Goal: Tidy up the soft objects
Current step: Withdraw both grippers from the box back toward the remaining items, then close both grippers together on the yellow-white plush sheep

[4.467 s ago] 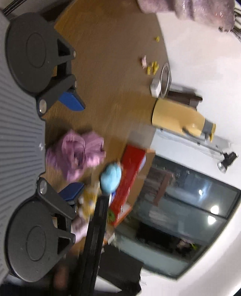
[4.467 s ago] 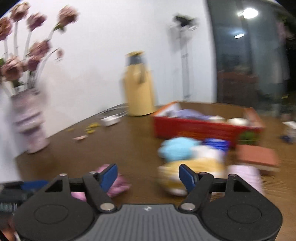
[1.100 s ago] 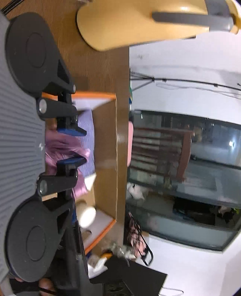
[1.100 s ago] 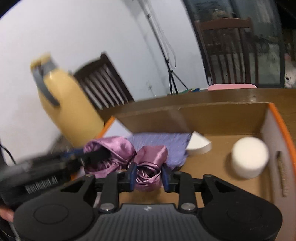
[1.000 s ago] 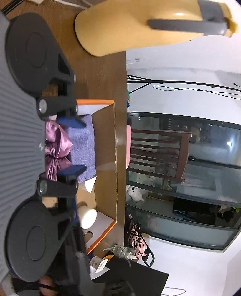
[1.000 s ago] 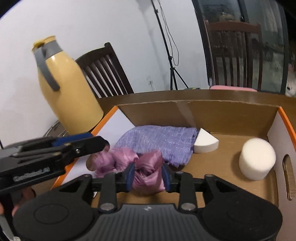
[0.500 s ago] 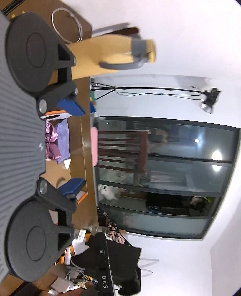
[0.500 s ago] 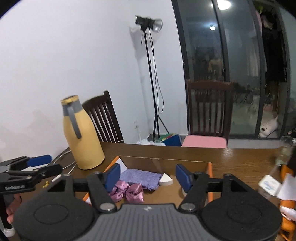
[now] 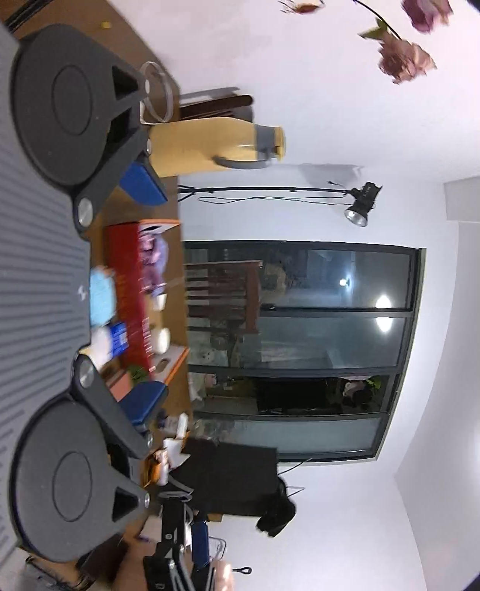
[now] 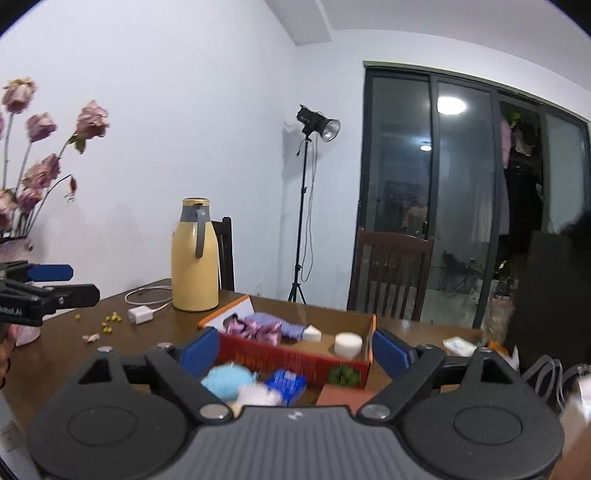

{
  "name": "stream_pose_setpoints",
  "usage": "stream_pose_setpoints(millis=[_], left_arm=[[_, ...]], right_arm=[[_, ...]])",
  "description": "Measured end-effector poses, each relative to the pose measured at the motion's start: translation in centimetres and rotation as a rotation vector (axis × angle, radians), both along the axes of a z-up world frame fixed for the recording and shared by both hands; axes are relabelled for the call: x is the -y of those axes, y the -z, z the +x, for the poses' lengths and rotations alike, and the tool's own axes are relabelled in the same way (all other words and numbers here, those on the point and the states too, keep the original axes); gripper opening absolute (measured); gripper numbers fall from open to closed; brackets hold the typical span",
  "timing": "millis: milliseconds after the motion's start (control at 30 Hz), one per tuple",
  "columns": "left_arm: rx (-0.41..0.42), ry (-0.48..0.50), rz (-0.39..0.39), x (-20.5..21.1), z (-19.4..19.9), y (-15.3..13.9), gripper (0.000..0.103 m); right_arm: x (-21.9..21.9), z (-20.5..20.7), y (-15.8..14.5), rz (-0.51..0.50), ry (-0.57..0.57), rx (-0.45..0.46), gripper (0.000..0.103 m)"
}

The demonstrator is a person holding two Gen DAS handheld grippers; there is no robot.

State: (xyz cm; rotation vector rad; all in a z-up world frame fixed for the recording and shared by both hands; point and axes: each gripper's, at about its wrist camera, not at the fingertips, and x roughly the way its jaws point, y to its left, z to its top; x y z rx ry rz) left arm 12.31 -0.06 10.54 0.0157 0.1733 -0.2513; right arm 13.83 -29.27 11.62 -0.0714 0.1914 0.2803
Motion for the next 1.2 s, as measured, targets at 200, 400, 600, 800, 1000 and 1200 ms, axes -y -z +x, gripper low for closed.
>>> stream_pose_setpoints(millis=[200,400,600,800,1000,1200], left_arm=[[-0.02,0.006,-0.019,0.9,-5.9,4.2,0.103],[-0.084,0.052,-0.01,1.4,-7.9,6.7,0.103],[-0.073,0.048,0.023,1.8,-7.5,7.4,0.103],[-0.176,0.04,0.005,2.0,-4.6,9.1,0.103],[-0.268,0.061,-0.075,2.6,0.4,9.6,0.103],[-0.303,0.069,-0.068,4.3,5.8,9.9,0.103]], right_arm=[[0.1,-7.1,5.2,-0.02,0.073,0.015,0.096],[-0.4,-10.6,8.2,-0.016,0.022,-0.02,0.096],[-1.6,-9.4,8.8,-0.016,0.081,-0.002,0.096],[-0.8,-7.5,10.9,0.002,0.103,-0.068,0.096],[0.2,-3.5,11.5,0.06,0.12,-0.143,0.094],[0.6,2.2,11.5,0.098,0.108,-0.227,0.083]])
